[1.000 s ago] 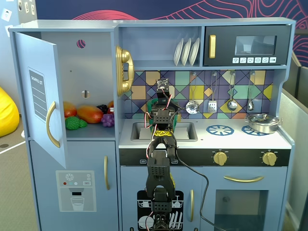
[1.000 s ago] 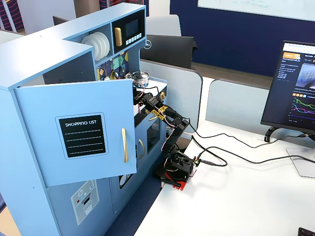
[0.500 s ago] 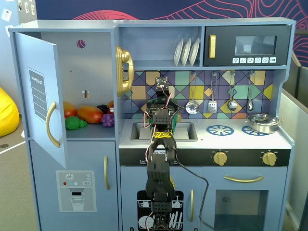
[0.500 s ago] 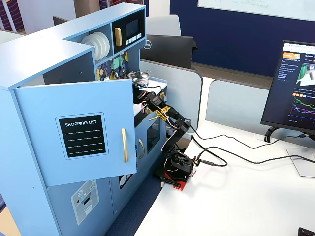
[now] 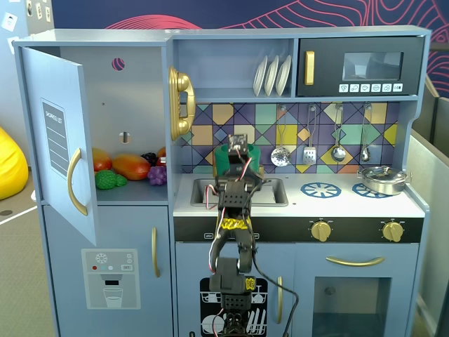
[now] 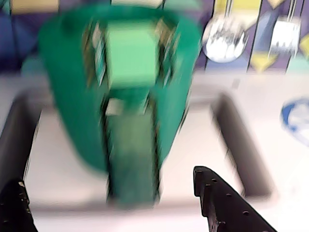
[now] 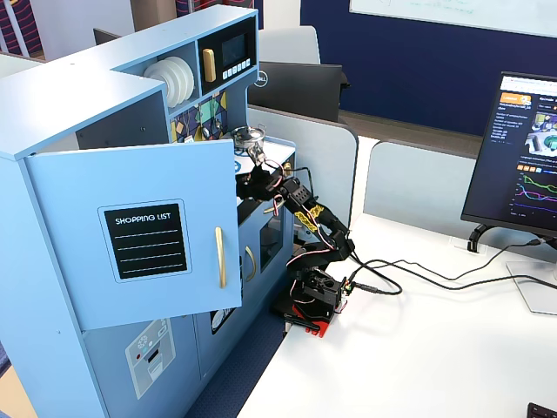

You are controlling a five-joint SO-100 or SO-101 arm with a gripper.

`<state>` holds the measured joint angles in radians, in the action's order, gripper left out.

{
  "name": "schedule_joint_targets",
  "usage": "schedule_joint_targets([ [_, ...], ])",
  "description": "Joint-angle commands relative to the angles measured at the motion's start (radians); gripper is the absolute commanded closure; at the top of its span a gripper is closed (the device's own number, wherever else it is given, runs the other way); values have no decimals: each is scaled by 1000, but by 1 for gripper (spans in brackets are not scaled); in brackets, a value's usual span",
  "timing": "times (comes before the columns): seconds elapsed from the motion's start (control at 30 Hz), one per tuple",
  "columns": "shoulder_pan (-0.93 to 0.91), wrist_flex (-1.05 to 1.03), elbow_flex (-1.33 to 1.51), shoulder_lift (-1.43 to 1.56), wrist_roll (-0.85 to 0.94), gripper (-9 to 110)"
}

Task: Pick up the lid from the counter and put it on the green recipient

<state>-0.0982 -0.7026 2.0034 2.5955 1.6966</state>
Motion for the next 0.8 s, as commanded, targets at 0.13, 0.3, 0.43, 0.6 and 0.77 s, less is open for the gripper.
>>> schedule_joint_targets([
  [0.13, 5, -173, 199, 218, -2, 65],
  [0.3, 3, -265, 362, 321, 8, 69],
  [0.43, 9, -295, 574, 420, 51, 81],
  [0.6, 44, -278, 827, 511, 51, 101],
  [0.77, 83, -318, 979, 568, -66, 101],
])
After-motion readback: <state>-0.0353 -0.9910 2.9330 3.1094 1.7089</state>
